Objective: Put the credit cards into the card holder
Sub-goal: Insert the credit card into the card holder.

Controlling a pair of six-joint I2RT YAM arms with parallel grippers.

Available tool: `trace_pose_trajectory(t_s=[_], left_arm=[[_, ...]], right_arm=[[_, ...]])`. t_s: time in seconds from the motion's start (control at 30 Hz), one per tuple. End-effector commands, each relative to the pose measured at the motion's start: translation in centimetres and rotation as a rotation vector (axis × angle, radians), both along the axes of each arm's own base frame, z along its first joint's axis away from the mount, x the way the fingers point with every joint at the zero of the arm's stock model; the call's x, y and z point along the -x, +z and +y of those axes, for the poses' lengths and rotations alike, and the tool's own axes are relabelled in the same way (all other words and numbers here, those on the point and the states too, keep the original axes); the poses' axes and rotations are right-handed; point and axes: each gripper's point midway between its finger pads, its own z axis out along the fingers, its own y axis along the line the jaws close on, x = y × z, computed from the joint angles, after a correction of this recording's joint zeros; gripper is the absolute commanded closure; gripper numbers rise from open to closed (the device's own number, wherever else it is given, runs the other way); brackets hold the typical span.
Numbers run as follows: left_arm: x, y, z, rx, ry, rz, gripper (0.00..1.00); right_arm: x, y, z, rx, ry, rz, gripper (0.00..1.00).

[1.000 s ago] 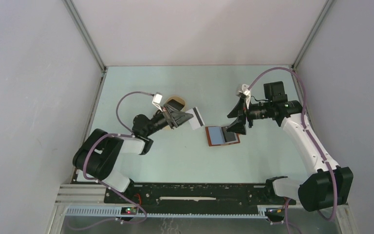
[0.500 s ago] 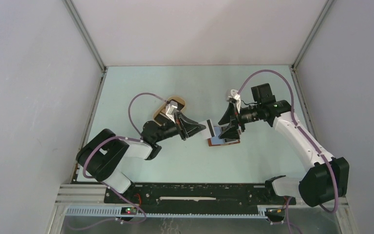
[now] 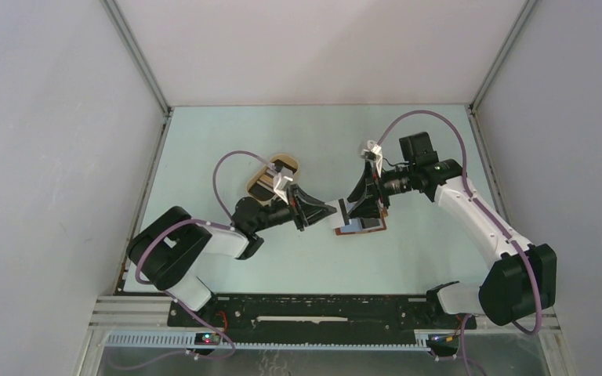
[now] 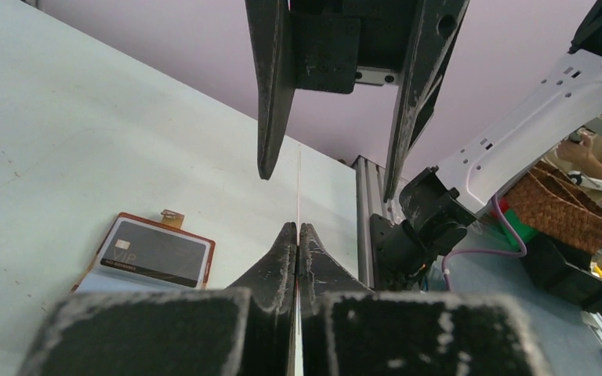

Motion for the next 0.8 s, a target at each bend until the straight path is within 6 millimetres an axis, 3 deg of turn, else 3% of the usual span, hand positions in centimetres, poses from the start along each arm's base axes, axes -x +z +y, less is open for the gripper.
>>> trace_pose_trajectory(t_s=[0.0,0.6,0.77], left_arm=[[0.42,1.53,-1.00,0.027,-0.038,-0.091,1.00],[0.74,1.31,-1.59,0.022,-0.061,-0.091,0.99],[0.68,1.26,-1.60,0.022,-0.058,-0.089,0.98]], right_arm=[[0.06,0.84,0.64,-0.042,0.007,0.039,0.32],[0.32,0.30,1.35,-0.054,0.036,0.096,0.74],[0.69,0.49,1.42,-0.065,0.054,0.090,0.95]])
